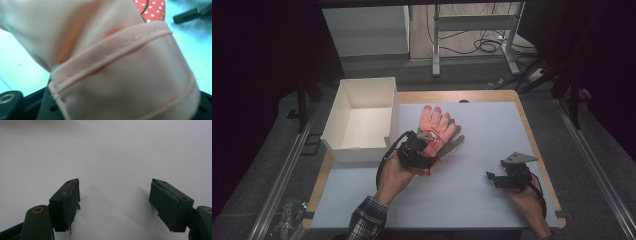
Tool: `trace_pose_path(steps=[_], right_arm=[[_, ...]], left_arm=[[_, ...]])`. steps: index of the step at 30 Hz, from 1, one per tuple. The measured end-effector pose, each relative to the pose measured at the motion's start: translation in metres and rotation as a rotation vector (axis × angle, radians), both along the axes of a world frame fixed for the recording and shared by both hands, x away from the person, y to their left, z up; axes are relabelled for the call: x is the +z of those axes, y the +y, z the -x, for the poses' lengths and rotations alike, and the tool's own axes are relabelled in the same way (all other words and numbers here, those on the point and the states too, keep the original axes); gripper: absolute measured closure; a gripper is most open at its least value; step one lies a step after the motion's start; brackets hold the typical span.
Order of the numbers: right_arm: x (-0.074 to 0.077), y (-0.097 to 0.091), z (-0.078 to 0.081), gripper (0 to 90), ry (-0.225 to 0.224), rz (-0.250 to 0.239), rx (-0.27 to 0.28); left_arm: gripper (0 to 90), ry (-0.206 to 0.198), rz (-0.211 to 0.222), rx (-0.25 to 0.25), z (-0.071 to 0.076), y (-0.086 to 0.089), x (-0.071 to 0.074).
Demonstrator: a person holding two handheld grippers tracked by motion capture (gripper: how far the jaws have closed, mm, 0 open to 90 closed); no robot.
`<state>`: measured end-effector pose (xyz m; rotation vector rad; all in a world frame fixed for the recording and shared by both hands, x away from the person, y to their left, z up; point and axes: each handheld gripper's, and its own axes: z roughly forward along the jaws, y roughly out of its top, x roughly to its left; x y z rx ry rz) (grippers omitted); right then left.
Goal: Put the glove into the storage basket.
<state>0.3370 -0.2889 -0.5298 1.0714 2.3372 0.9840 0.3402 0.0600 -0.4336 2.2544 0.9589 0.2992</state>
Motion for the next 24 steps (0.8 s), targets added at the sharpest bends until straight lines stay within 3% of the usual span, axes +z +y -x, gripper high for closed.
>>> trace_pose_path(steps=[4, 15, 24], right_arm=[[0.000, 0.000, 0.000, 24.8, -0.002, -0.001, 0.000], [0.000, 0.000, 0.000, 24.8, -0.001, -0.001, -0.001], [0.000, 0.000, 0.000, 24.7, 0.000, -0.002, 0.000]], left_arm=[[50.5, 0.007, 0.011, 0.012, -0.006, 0.004, 0.006], [55.0, 0.012, 0.029, 0.046, -0.016, 0.007, 0.005], [56.2, -0.022, 0.035, 0.069, -0.023, 0.015, 0.032]])
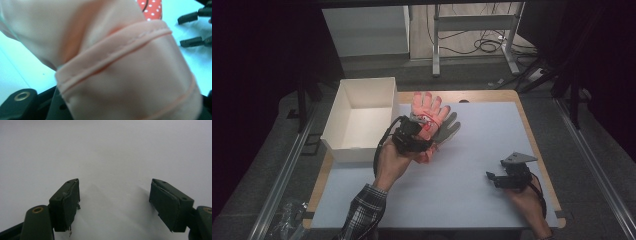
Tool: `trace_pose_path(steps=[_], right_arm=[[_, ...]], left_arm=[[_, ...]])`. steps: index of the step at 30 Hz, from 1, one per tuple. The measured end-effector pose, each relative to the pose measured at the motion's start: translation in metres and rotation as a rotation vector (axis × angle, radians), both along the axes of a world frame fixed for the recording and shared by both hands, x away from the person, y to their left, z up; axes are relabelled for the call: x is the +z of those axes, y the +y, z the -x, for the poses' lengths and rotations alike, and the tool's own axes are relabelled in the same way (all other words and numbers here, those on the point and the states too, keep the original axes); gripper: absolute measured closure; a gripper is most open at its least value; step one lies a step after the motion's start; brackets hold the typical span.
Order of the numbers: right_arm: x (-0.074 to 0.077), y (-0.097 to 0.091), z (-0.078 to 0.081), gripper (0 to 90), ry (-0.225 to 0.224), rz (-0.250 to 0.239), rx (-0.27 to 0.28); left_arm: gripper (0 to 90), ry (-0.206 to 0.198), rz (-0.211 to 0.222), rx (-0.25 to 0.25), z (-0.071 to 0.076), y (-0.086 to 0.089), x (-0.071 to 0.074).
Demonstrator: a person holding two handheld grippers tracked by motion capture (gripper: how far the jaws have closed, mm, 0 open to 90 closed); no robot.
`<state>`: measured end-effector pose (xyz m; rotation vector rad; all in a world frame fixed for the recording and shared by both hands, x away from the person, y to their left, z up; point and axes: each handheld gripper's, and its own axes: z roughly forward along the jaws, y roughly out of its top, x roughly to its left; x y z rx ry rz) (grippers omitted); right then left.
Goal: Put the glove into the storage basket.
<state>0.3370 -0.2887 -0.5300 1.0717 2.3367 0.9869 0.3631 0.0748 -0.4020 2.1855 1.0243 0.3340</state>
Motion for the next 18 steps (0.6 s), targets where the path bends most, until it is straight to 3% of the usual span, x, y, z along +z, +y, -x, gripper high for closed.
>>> trace_pose_path(steps=[11, 18], right_arm=[[0.000, 0.000, 0.000, 24.7, -0.001, -0.002, 0.000], [0.000, 0.000, 0.000, 24.7, -0.001, -0.002, 0.000]], left_arm=[[56.0, -0.044, 0.019, 0.083, -0.016, 0.028, 0.048], [56.0, -0.079, 0.034, 0.196, -0.027, 0.067, 0.071]])
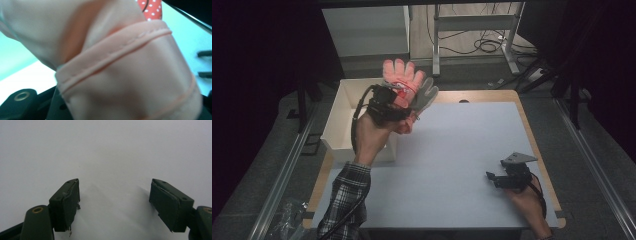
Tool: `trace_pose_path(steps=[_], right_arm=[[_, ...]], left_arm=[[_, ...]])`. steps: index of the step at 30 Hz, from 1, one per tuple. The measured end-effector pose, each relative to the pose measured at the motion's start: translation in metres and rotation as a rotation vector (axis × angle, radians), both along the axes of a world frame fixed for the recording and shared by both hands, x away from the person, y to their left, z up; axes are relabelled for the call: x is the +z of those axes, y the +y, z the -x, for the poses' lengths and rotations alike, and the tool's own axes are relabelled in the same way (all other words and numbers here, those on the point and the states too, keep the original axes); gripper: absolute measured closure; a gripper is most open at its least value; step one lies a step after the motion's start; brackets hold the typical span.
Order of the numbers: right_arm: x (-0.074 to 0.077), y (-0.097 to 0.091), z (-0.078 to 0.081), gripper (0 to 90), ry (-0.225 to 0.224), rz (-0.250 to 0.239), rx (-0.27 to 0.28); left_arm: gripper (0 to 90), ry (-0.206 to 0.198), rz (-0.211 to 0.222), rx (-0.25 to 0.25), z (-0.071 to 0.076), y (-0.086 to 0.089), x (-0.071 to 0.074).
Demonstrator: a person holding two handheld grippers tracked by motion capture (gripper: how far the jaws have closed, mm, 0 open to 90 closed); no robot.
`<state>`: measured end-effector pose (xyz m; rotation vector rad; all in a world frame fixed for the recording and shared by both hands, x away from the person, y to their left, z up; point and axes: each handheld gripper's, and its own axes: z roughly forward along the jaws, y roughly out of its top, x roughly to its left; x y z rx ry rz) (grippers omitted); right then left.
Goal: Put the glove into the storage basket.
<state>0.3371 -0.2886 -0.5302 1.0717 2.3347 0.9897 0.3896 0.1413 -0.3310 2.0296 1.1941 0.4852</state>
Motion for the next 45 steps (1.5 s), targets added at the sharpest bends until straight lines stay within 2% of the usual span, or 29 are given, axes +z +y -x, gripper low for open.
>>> trace_pose_path(steps=[4, 9, 17, 22, 29, 33, 39, 42, 45], right_arm=[[0.000, 0.000, 0.000, 24.7, 0.000, 0.000, 0.000], [0.000, 0.000, 0.000, 24.7, 0.001, 0.000, -0.001], [0.000, 0.000, 0.000, 24.7, -0.002, 0.002, 0.000], [0.000, 0.000, 0.000, 24.7, -0.002, 0.002, 0.000], [0.000, 0.000, 0.000, 24.7, -0.002, 0.002, 0.000], [0.000, 0.000, 0.000, 24.7, -0.002, 0.002, 0.000], [0.000, 0.000, 0.000, 24.7, -0.002, 0.002, 0.000], [0.000, 0.000, 0.000, 24.7, -0.002, 0.002, 0.000], [0.000, 0.000, 0.000, 24.7, -0.002, 0.002, 0.000]], left_arm=[[55.8, -0.005, -0.008, 0.066, -0.006, 0.023, 0.003], [55.7, 0.003, 0.005, 0.149, -0.013, 0.050, -0.003], [55.5, 0.019, -0.001, 0.249, -0.026, 0.082, -0.025], [55.2, 0.042, -0.008, 0.294, -0.034, 0.096, -0.046], [54.7, 0.096, 0.005, 0.316, -0.048, 0.105, -0.082], [54.3, 0.137, 0.011, 0.312, -0.057, 0.101, -0.101], [53.4, 0.193, -0.005, 0.296, -0.071, 0.092, -0.120], [52.8, 0.202, -0.004, 0.293, -0.076, 0.088, -0.124], [51.3, 0.235, 0.002, 0.287, -0.080, 0.086, -0.128]])
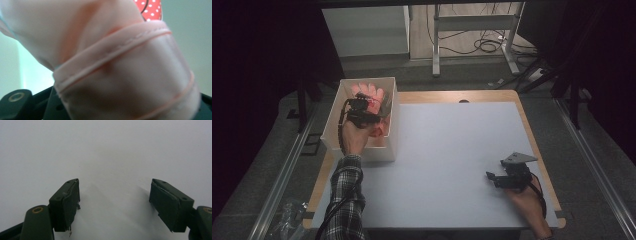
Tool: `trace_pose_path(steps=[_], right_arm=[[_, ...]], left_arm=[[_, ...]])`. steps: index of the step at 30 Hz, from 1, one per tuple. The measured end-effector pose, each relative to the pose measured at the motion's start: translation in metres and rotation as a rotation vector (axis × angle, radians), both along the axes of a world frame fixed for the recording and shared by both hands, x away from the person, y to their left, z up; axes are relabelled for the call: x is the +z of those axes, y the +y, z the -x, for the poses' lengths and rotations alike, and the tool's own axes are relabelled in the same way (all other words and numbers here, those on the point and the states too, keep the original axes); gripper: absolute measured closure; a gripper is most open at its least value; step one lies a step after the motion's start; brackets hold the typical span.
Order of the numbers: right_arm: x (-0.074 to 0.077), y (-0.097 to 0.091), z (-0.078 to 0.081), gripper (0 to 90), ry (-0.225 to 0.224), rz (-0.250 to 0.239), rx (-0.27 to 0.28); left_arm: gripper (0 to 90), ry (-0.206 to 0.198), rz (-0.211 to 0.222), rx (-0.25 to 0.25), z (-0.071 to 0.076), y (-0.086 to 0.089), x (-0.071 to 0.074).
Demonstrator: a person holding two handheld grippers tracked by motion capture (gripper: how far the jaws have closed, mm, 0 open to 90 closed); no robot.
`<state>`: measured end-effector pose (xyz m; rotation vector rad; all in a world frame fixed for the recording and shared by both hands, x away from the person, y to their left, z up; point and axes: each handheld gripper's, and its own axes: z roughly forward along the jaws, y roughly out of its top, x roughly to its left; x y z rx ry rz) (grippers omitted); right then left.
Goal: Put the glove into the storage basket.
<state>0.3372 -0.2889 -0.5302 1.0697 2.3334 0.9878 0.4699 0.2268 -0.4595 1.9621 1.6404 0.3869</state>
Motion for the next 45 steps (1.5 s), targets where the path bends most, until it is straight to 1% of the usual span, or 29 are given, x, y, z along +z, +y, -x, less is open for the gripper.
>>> trace_pose_path(steps=[3, 4, 5, 7, 8, 10, 12, 14, 15, 16, 19, 23, 26, 28, 30, 31, 33, 36, 39, 42, 45], right_arm=[[0.000, 0.000, 0.000, 24.7, 0.000, 0.000, 0.000], [0.000, 0.000, 0.000, 24.7, 0.000, 0.000, 0.000], [0.000, 0.000, 0.000, 24.7, 0.000, 0.000, 0.000], [0.000, 0.000, 0.000, 24.7, 0.000, 0.000, 0.000], [0.000, 0.000, 0.000, 24.7, 0.000, 0.000, 0.000], [0.000, 0.000, 0.000, 24.7, 0.000, 0.000, 0.000], [0.000, 0.000, 0.000, 24.7, 0.000, 0.000, 0.000], [0.000, 0.000, 0.000, 24.7, 0.000, 0.000, 0.000], [0.000, 0.000, 0.000, 24.7, 0.000, 0.000, 0.000], [0.000, 0.000, 0.000, 24.7, 0.000, 0.000, 0.000], [0.000, 0.000, 0.000, 24.7, 0.000, 0.000, 0.000], [0.000, 0.000, 0.000, 24.7, 0.000, 0.000, 0.000], [0.000, 0.000, 0.000, 24.7, 0.000, 0.000, 0.000], [0.000, 0.000, 0.000, 24.7, 0.000, 0.000, 0.000], [0.000, 0.000, 0.000, 24.7, 0.000, 0.000, 0.000], [0.000, 0.000, 0.000, 24.7, 0.000, 0.000, 0.000], [0.000, 0.000, 0.000, 24.7, 0.000, 0.000, 0.000], [0.000, 0.000, 0.000, 24.7, 0.000, 0.000, 0.000], [0.000, 0.000, 0.000, 24.7, 0.000, 0.000, 0.000], [0.000, 0.000, 0.000, 24.7, 0.000, 0.000, 0.000], [0.000, 0.000, 0.000, 24.7, 0.000, 0.000, 0.000]], left_arm=[[47.3, 0.036, -0.002, -0.006, -0.005, -0.003, -0.006], [45.4, 0.055, -0.001, -0.010, -0.007, -0.003, -0.009], [41.3, 0.074, -0.001, -0.010, -0.009, -0.004, -0.010], [33.1, 0.084, 0.005, -0.016, -0.011, -0.006, -0.010], [28.8, 0.106, 0.000, -0.019, -0.012, -0.006, -0.012], [21.7, 0.127, -0.020, -0.022, -0.014, -0.008, -0.013], [16.5, 0.134, -0.027, -0.020, -0.015, -0.009, -0.014], [14.0, 0.134, -0.028, -0.027, -0.015, -0.009, -0.013], [13.2, 0.136, -0.026, -0.022, -0.014, -0.008, -0.013], [12.0, 0.140, -0.015, -0.023, -0.014, -0.007, -0.012], [9.2, 0.126, -0.007, -0.018, -0.011, -0.002, -0.008], [9.2, 0.100, 0.024, -0.025, -0.004, 0.005, 0.001], [12.8, 0.073, 0.048, -0.030, 0.003, 0.009, 0.009], [18.0, 0.049, 0.058, -0.034, 0.007, 0.011, 0.014], [27.2, 0.034, 0.080, -0.032, 0.010, 0.015, 0.017], [34.0, 0.039, 0.093, -0.032, 0.010, 0.017, 0.017], [38.1, 0.070, 0.115, -0.033, 0.008, 0.018, 0.012], [41.6, 0.094, 0.160, -0.039, 0.006, 0.018, 0.005], [42.6, 0.098, 0.180, -0.046, 0.005, 0.016, 0.002], [42.0, 0.090, 0.164, -0.055, 0.004, 0.012, 0.003], [37.9, 0.068, 0.136, -0.059, 0.006, 0.012, 0.006]])
